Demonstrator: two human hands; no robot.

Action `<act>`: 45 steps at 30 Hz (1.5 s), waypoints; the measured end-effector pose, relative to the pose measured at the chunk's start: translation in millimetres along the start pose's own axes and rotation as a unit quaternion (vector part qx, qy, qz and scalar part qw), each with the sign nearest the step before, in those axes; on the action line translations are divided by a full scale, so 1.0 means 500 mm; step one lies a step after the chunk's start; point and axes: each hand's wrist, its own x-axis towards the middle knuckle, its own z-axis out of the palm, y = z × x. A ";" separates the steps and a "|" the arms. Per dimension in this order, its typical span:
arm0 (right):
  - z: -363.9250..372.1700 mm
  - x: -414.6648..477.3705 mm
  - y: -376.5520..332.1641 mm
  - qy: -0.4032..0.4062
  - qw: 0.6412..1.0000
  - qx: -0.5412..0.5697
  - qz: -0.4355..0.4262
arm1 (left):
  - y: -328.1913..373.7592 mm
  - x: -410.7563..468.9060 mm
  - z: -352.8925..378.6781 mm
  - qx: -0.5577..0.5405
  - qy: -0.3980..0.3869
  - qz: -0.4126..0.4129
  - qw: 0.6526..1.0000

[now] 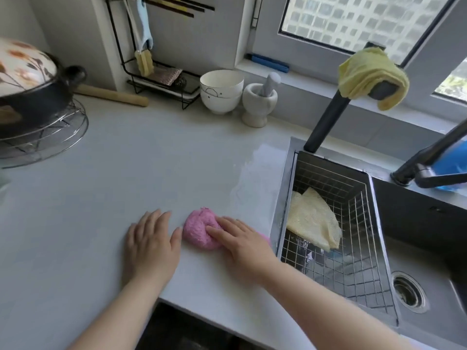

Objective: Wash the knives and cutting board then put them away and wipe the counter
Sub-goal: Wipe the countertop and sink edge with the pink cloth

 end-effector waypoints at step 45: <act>-0.023 0.118 0.160 -0.035 0.999 0.026 -0.013 | 0.022 0.080 0.043 0.090 0.099 0.047 0.990</act>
